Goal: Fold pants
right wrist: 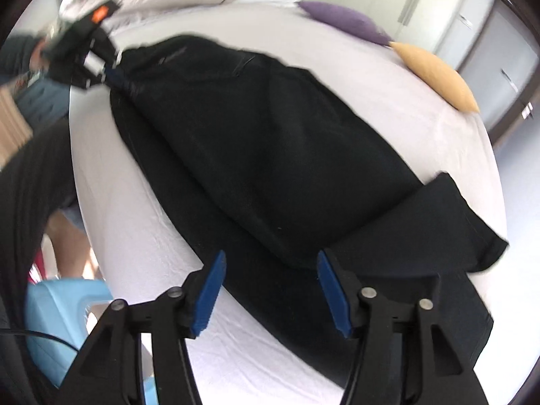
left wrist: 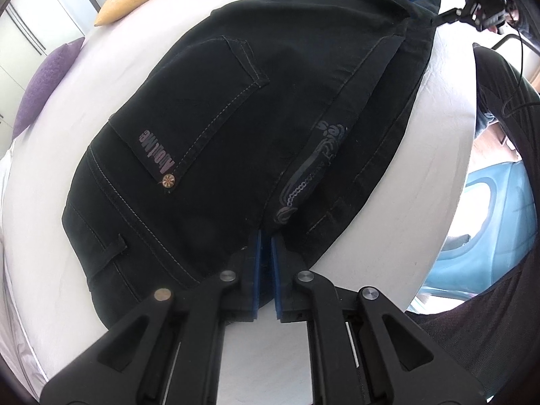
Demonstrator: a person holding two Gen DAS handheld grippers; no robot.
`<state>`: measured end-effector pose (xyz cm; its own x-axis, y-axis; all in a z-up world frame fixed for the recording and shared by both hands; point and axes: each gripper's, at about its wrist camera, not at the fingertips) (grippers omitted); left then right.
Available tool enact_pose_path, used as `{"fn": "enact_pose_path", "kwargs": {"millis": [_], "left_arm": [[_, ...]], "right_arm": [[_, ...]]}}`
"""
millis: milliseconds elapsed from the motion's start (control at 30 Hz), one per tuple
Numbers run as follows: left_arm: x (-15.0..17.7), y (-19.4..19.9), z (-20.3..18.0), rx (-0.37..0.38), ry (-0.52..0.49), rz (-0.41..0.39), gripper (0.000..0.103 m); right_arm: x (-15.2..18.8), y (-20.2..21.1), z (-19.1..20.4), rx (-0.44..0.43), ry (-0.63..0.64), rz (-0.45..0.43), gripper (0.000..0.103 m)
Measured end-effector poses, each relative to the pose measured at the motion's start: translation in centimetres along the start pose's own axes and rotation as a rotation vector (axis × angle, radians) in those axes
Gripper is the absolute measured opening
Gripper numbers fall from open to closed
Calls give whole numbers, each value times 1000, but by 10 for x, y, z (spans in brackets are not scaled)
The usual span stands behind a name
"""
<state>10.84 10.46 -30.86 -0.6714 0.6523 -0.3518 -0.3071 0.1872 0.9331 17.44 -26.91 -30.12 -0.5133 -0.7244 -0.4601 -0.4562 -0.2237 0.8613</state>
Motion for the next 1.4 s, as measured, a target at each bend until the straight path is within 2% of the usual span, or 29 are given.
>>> {"fn": "enact_pose_path", "kwargs": {"millis": [100,200,300,367,433,500,567,600,700,833,1033,1167,1300,1400], "left_arm": [[5,-3,-1,-14,-6,-5,6],[6,-4,-6,-34,-17,-9,6],[8,-6,-13,-45,-18,-19,6],[9,-6,-16,-48,-13,-28,6],[12,-6,-14,-42,-4,-44,7],[14,-6,-11,-26,16,-57,7],[17,-4,-8,-15,36,-66,7],[18,-3,-7,-15,39,-68,7],[20,-2,-5,-14,39,-71,7],[18,-1,-6,-9,32,-63,7],[10,1,-3,0,29,-43,7],[6,3,-4,-1,36,-36,7],[-1,8,-6,-1,49,-18,8],[-4,11,-4,35,80,-13,12]], "right_arm": [[10,23,-36,-7,-184,-29,60],[13,37,-83,39,-372,-27,60],[4,35,-109,129,-433,31,60],[-9,26,-123,150,-447,74,60],[-25,14,-135,134,-422,110,60],[-39,5,-148,99,-330,119,62],[-43,-15,-174,25,-306,204,64],[-46,-24,-183,16,-301,240,64],[-57,-42,-202,82,-180,313,62],[-61,-64,-232,35,-182,385,58],[-68,-82,-249,-15,-84,398,53],[-60,-83,-262,-47,-58,382,53],[-50,-90,-264,-74,-17,407,52],[-43,-96,-272,-104,-32,398,52]]}}
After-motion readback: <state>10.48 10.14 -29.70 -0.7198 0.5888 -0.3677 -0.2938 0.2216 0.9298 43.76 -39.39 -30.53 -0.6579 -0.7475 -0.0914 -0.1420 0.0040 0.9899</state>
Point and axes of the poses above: each gripper's, at about its wrist camera, not at the fingertips, and y roughly against the way its jaws point, z to its left, x to its underside, and after that the axes turned 12 degrees about y, right-handed
